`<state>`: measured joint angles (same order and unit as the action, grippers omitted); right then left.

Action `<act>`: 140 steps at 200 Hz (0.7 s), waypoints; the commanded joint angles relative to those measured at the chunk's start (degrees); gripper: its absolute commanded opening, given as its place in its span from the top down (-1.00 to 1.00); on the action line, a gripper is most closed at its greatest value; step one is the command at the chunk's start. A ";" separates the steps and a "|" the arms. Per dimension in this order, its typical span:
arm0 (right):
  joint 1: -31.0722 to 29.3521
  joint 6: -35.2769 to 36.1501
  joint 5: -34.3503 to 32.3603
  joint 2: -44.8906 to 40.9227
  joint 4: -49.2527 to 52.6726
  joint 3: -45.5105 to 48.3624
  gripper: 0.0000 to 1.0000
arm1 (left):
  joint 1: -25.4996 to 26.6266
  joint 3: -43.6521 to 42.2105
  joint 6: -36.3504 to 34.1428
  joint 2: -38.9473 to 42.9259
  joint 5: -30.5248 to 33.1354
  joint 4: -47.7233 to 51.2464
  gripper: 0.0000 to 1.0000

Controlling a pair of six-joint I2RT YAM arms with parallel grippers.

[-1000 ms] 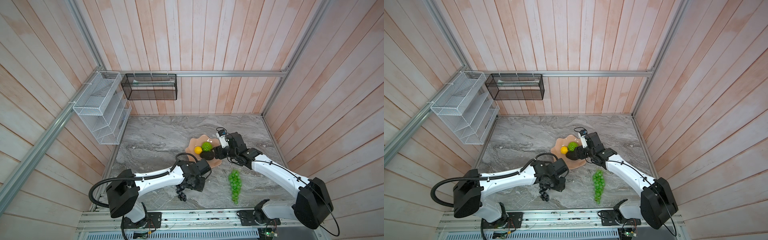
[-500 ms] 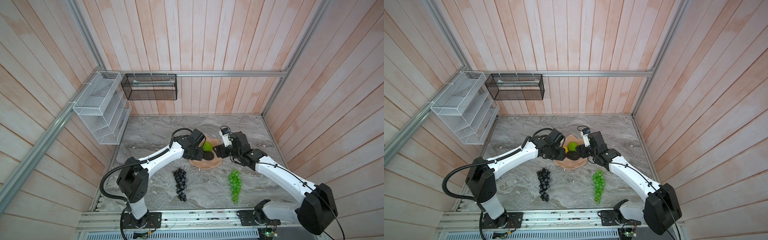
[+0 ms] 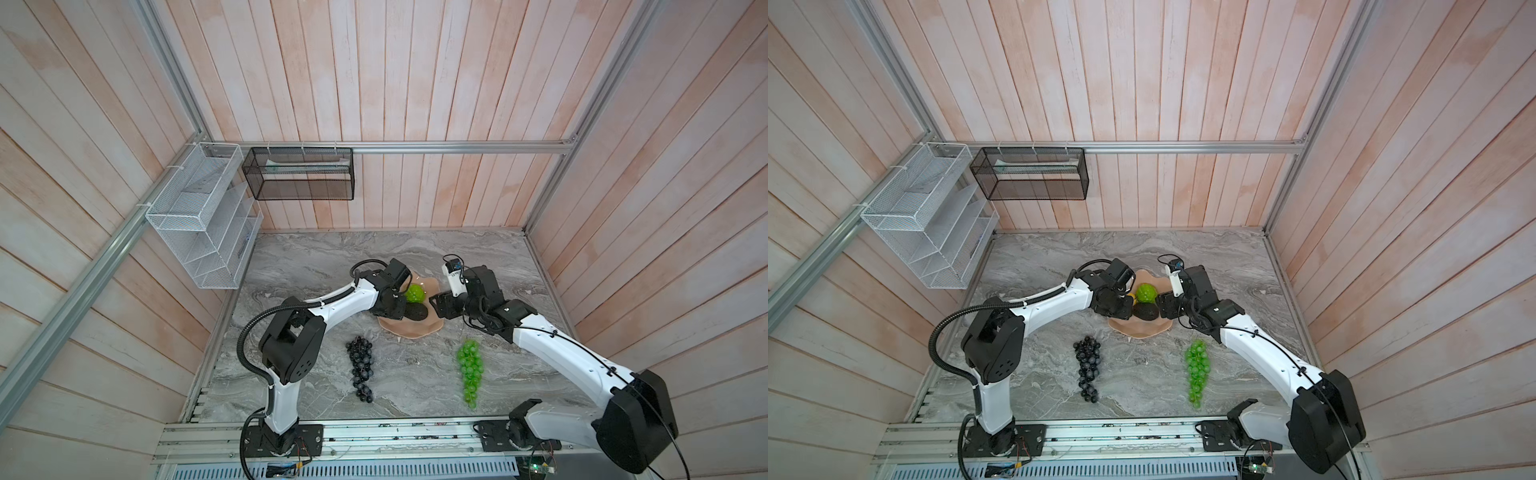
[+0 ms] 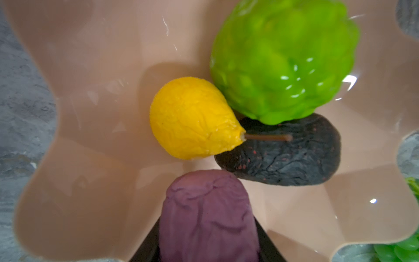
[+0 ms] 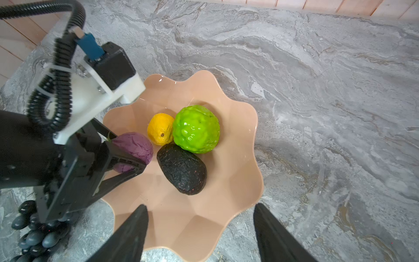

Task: Place and organize the fake fruits in the fruit bowl
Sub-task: 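Carry the purple plum into the bowl and release it with the left gripper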

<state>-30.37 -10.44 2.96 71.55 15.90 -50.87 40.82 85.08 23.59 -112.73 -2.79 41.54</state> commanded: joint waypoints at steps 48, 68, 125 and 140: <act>0.91 0.68 0.48 -0.35 1.04 1.11 -0.48 | -0.17 1.96 -0.85 -2.07 -0.83 -2.80 -0.25; 0.96 0.59 0.20 -0.68 0.86 1.17 -0.46 | -0.15 1.98 -1.05 -1.23 -0.48 -2.54 -0.38; 0.93 -0.14 0.52 -2.03 2.46 0.83 -0.46 | -0.13 1.46 -1.27 4.06 0.31 -0.58 -0.44; 0.94 -1.24 0.61 -3.22 2.64 1.82 -0.46 | -0.15 0.76 -1.19 6.06 0.17 -0.38 -0.44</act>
<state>-29.67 -10.37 2.98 71.07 17.08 -50.28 40.82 85.82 23.09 -111.87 -2.92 40.51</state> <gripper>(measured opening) 0.730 0.718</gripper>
